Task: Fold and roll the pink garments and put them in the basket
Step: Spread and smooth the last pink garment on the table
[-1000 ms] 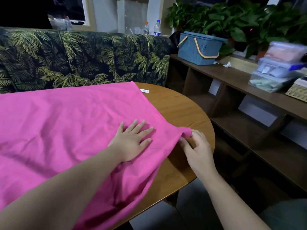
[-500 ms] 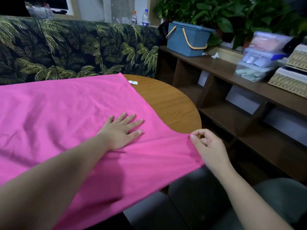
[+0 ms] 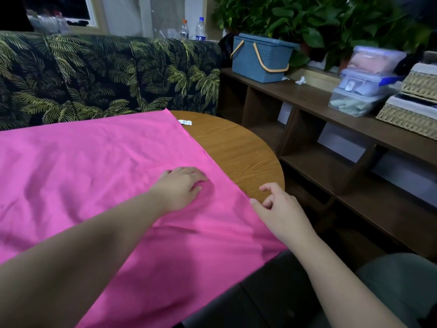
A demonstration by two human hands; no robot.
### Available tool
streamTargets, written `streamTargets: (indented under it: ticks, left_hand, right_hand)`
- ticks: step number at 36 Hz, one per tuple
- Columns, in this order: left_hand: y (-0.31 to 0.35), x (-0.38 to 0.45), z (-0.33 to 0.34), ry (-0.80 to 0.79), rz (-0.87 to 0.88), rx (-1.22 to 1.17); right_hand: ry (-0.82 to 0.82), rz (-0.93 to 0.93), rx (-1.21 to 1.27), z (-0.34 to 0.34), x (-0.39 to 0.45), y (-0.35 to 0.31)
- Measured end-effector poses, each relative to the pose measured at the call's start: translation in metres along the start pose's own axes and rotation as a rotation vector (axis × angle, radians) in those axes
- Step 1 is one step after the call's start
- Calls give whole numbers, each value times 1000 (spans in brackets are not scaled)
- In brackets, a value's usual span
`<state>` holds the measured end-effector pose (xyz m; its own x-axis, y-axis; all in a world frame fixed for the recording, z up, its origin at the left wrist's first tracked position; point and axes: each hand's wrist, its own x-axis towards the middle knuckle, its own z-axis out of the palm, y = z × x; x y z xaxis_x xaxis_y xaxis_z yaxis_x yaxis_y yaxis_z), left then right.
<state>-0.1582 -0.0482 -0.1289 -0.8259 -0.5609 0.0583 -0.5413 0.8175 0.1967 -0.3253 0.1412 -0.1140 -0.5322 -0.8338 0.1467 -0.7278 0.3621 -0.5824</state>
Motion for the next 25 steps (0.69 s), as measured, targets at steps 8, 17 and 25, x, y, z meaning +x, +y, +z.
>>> streamTargets:
  ticks: [8,17,25]
  left_hand:
    - [34,42,7,-13,278,84]
    - [31,67,-4,110,269,224]
    - [24,66,10,231,222,-35]
  right_hand:
    - [-58,-4,-72,5,21,-14]
    - [-84,-15,-182,12,23,-12]
    - [-205,94,-312,12,33,-21]
